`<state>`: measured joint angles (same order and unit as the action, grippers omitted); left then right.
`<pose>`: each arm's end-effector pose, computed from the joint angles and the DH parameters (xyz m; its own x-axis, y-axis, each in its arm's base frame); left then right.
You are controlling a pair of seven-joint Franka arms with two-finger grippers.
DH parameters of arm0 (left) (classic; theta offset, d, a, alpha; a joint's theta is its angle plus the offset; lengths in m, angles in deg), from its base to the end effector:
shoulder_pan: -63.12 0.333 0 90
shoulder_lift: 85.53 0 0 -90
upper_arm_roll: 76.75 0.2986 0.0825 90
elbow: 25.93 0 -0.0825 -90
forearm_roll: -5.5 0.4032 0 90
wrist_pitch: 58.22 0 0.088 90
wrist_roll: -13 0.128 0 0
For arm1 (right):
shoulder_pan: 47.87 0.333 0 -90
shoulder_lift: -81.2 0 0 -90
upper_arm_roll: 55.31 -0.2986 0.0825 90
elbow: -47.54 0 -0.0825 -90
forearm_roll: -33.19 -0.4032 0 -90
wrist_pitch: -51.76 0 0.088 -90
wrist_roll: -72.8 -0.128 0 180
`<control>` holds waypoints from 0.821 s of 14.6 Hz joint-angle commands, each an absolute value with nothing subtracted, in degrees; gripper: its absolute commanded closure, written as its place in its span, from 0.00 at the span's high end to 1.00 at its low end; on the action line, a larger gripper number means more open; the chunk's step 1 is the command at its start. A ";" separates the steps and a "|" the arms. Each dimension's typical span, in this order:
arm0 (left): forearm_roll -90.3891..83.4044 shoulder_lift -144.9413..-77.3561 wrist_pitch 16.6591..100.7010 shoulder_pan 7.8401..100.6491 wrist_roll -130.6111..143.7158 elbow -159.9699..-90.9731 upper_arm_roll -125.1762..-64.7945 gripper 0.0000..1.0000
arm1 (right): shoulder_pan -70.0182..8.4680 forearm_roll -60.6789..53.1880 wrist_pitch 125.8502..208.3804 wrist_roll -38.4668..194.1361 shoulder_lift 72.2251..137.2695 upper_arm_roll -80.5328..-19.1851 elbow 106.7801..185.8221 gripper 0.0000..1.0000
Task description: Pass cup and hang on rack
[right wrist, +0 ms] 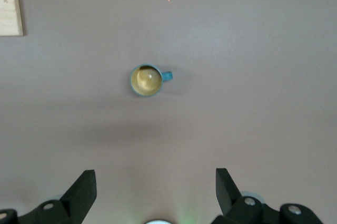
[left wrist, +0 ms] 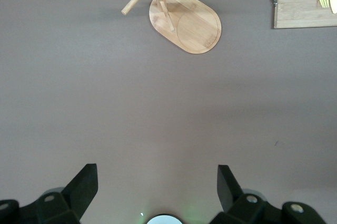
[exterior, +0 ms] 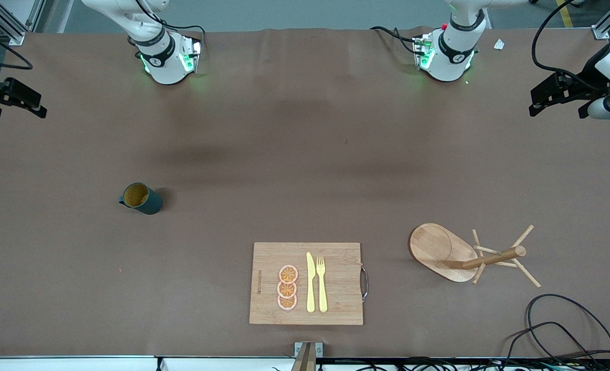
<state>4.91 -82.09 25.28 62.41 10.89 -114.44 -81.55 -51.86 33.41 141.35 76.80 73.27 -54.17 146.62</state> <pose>0.5408 -0.0550 0.6224 0.9978 -0.0601 -0.0278 -0.0601 -0.9982 0.0042 0.5276 -0.0484 0.5842 0.9994 -0.0195 -0.0273 -0.0195 -0.9998 -0.0008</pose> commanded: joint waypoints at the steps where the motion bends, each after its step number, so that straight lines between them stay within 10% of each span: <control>1: 4.09 -82.71 24.93 62.50 10.28 -113.39 -81.49 1.00 | -51.83 33.54 146.23 75.88 73.63 -54.08 150.80 1.00; 12: 4.53 -84.30 25.19 62.50 10.02 -113.04 -81.49 1.00 | -48.76 32.92 155.55 69.04 78.82 -54.17 153.54 1.00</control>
<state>4.90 -83.27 25.30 62.42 10.81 -114.44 -81.52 -50.49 33.26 154.10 72.75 78.64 -54.18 152.62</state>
